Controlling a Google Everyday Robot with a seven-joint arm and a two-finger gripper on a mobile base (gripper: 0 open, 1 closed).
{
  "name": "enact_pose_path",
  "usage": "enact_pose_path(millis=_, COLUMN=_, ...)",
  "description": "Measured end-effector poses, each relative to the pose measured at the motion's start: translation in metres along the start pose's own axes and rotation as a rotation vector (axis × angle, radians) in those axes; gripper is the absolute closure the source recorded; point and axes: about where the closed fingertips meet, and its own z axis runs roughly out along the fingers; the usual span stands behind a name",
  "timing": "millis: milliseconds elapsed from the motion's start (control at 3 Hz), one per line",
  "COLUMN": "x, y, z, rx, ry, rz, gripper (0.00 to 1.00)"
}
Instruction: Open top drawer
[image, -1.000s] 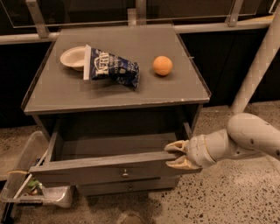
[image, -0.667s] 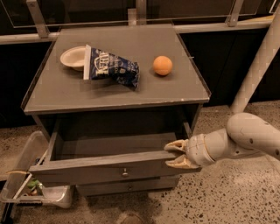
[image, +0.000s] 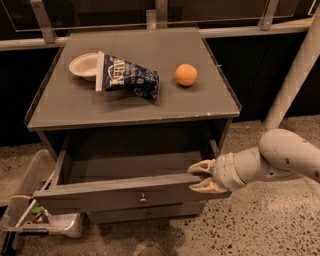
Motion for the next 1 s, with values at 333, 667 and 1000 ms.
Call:
enact_pose_path(millis=333, x=0.012, y=0.013, z=0.005, rx=-0.054, ry=-0.015, rz=0.014, gripper=0.11)
enact_pose_path(millis=667, x=0.011, y=0.015, z=0.002, rx=-0.062, ry=-0.019, rz=0.019, gripper=0.12)
enact_pose_path(millis=1000, x=0.029, y=0.031, z=-0.007, rx=-0.062, ry=-0.029, rz=0.062, gripper=0.32)
